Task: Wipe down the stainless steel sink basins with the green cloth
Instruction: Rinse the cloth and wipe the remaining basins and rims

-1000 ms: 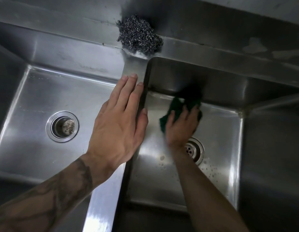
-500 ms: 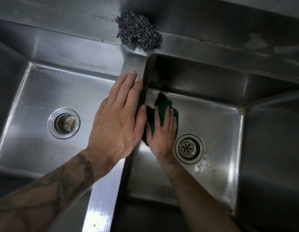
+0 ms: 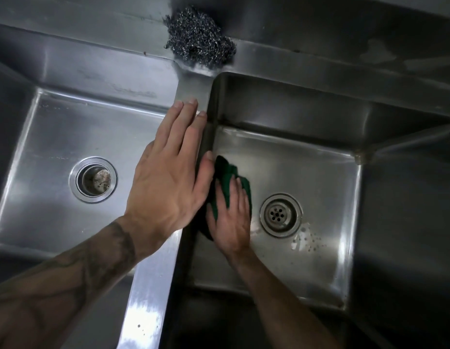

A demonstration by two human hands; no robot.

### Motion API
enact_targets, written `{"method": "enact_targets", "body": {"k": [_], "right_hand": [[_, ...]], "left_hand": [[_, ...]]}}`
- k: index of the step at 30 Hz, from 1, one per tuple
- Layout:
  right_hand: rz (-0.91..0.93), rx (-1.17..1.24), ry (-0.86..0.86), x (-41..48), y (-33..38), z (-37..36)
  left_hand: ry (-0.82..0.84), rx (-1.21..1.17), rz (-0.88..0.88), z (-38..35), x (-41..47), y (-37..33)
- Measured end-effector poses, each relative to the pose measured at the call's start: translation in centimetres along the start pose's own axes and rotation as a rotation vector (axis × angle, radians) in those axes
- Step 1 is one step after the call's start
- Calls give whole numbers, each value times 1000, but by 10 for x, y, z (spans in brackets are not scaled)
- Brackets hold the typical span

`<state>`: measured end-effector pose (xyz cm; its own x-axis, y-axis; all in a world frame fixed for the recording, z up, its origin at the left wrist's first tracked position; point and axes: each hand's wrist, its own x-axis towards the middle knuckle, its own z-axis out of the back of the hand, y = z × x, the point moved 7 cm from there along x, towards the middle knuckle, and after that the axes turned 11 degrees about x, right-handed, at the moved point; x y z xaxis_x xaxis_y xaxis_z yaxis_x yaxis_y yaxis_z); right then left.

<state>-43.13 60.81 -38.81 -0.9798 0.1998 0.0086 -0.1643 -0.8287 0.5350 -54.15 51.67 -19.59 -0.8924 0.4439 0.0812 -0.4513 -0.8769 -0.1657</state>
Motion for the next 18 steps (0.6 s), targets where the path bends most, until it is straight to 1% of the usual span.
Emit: {"method": "enact_targets", "body": {"k": [2, 3, 4, 7, 9, 10, 12, 14, 16, 17, 18], "right_hand": [[161, -9, 74, -14, -8, 3], [186, -42, 78, -11, -21, 7], [156, -79, 65, -5, -36, 14], [-70, -120, -31, 18, -69, 34], [-158, -108, -52, 18, -56, 30], [-165, -95, -56, 13, -43, 24], [-96, -39, -24, -3, -12, 8], [36, 19, 35, -18, 6, -3], [139, 47, 59, -16, -5, -1], [142, 29, 53, -9, -17, 4], [100, -1, 26, 1, -32, 11]], "left_hand": [[8, 5, -3, 0, 0, 0], [9, 11, -8, 0, 1, 0], [6, 18, -14, 0, 1, 0], [-1, 20, -9, 1, 1, 0], [-5, 11, -4, 2, 1, 0], [-7, 7, -2, 2, 1, 0], [-9, 8, -2, 2, 1, -1], [-6, 19, -12, 2, 0, -1], [-1, 19, -18, 1, 0, -1], [0, 15, -20, 1, 1, -1], [0, 9, -20, 1, 1, -1]]}}
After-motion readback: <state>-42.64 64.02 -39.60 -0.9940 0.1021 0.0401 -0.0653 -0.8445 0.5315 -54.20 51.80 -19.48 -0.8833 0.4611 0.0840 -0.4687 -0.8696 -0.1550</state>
